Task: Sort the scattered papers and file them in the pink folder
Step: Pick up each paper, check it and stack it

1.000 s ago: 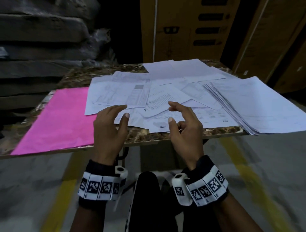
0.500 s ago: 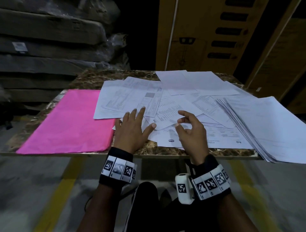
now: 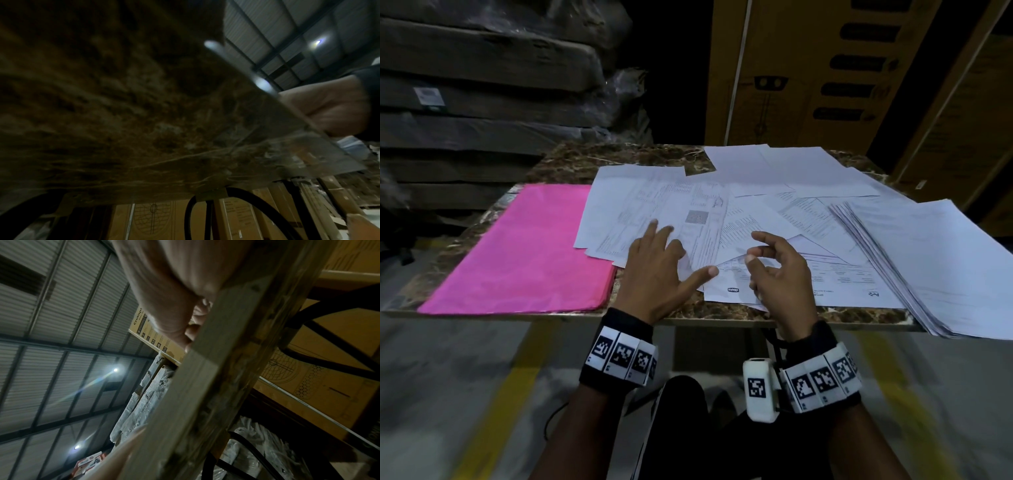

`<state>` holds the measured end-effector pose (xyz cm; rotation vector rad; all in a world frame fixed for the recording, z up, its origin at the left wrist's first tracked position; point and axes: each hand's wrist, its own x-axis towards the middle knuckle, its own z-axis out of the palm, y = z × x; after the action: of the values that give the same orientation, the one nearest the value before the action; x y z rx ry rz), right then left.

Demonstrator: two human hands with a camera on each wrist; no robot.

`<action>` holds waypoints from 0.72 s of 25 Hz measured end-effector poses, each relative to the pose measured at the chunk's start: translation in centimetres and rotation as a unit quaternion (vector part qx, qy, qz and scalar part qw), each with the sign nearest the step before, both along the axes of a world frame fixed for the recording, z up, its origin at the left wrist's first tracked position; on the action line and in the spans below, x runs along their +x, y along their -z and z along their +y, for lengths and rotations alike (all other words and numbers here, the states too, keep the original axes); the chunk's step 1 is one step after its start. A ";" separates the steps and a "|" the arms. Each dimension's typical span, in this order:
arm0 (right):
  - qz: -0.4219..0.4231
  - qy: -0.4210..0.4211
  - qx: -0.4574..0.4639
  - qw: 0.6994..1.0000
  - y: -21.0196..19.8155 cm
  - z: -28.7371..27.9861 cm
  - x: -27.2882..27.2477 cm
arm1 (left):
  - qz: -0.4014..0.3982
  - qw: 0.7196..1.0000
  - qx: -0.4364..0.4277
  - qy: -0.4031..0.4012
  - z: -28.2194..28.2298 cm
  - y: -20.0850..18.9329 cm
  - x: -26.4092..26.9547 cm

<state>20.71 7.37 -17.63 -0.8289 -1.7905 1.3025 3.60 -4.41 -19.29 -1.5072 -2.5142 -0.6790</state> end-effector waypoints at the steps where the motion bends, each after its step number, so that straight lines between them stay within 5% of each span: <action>1: -0.008 0.000 -0.004 1.000 -0.1 0.0 -0.1 | -0.021 0.999 0.005 0.027 0.0 -0.2 0.1; 10: -0.026 0.028 -0.077 0.996 -1.1 0.1 -0.5 | -0.044 0.988 -0.060 0.134 -3.2 0.3 2.0; 18: -0.113 -0.025 -0.069 0.991 -1.7 0.6 -1.0 | -0.013 0.990 0.078 0.115 -4.3 2.1 4.2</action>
<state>19.73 7.99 -15.89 -1.0498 -1.9220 1.4239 7.78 -8.75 -21.40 -1.7551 -2.2645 -0.9096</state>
